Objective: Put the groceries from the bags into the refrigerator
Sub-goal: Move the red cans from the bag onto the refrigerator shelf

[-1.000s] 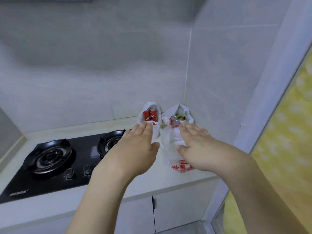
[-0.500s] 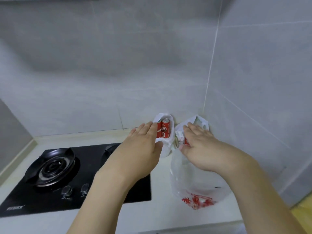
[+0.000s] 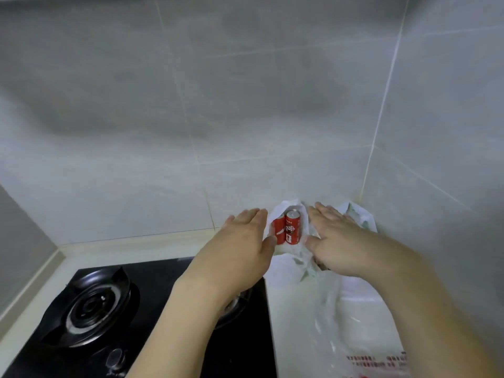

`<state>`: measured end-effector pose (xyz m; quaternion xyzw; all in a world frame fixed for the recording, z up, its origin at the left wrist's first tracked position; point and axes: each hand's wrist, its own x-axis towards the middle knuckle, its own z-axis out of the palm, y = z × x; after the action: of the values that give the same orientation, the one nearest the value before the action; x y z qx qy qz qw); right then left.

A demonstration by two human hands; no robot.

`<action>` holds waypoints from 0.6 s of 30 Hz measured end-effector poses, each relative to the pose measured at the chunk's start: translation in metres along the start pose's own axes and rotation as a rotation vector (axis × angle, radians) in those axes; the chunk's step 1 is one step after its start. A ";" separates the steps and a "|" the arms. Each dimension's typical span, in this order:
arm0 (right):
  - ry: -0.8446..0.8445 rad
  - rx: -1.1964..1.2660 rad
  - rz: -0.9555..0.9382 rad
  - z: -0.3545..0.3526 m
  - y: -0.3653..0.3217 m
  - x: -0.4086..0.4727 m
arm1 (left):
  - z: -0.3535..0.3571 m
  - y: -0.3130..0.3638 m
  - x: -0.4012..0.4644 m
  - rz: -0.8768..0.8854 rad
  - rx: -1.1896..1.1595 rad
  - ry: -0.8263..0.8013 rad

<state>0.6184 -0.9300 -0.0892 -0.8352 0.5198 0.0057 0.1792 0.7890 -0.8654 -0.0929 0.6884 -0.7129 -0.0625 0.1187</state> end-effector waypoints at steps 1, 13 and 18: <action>-0.004 0.003 0.009 0.001 0.000 0.007 | 0.002 -0.006 0.007 -0.001 -0.017 -0.006; -0.138 0.033 0.083 0.016 0.041 0.100 | 0.037 -0.037 0.089 -0.012 -0.162 -0.085; -0.192 0.137 0.107 0.028 0.063 0.146 | 0.057 -0.050 0.129 -0.033 -0.237 -0.143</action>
<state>0.6361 -1.0730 -0.1628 -0.7877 0.5433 0.0596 0.2842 0.8200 -1.0005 -0.1495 0.6751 -0.6955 -0.1971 0.1471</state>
